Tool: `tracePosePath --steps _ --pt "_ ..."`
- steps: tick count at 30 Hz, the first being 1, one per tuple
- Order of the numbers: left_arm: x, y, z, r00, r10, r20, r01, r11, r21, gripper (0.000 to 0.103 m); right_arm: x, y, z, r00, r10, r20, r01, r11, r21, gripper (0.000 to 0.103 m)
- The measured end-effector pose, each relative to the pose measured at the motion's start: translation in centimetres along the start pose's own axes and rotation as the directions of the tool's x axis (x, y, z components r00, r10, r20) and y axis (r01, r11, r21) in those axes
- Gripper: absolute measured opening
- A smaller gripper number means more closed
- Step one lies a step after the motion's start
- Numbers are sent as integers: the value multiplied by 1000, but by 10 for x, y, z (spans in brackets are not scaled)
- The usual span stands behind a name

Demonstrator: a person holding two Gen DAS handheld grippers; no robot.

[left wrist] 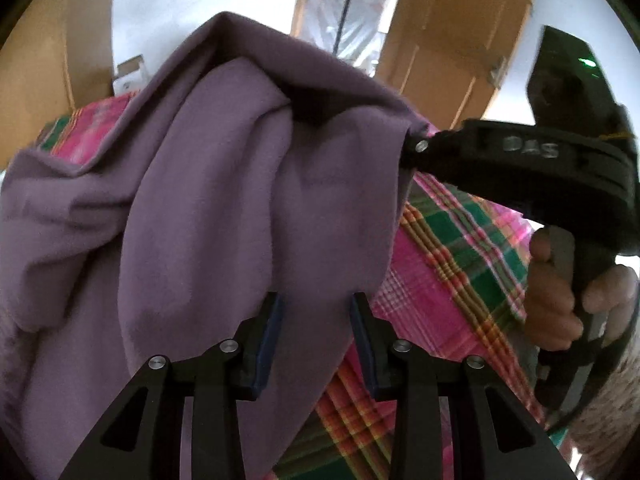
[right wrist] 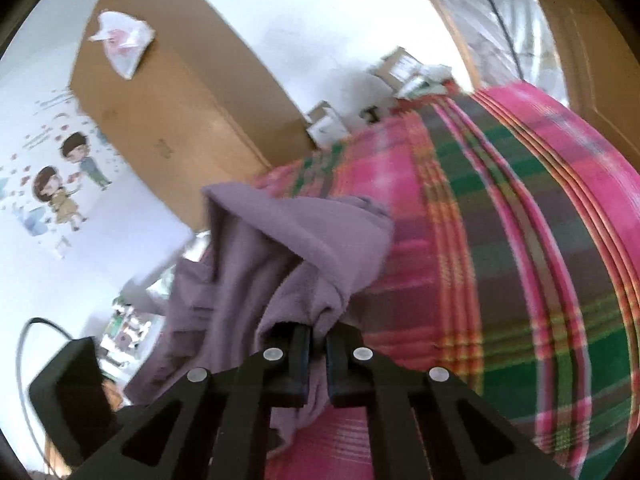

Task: Fold clothes

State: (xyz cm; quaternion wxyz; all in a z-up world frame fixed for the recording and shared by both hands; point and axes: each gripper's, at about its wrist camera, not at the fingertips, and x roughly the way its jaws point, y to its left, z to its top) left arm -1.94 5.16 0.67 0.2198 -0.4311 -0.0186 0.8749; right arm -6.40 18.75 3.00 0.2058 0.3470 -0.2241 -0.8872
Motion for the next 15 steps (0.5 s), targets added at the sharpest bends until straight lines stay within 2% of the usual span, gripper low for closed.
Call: tracePosePath --steps 3,8,15 --pt "-12 13 0 999 -13 36 15 998 -55 37 0 18 6 998 55 7 -55 998 -41 5" --pt "-31 40 2 993 -44 111 63 983 -173 37 17 54 13 990 137 -30 -140 984 -110 5" --pt "-61 66 -3 978 -30 207 90 954 -287 37 39 94 20 967 239 -88 -250 954 -162 5"
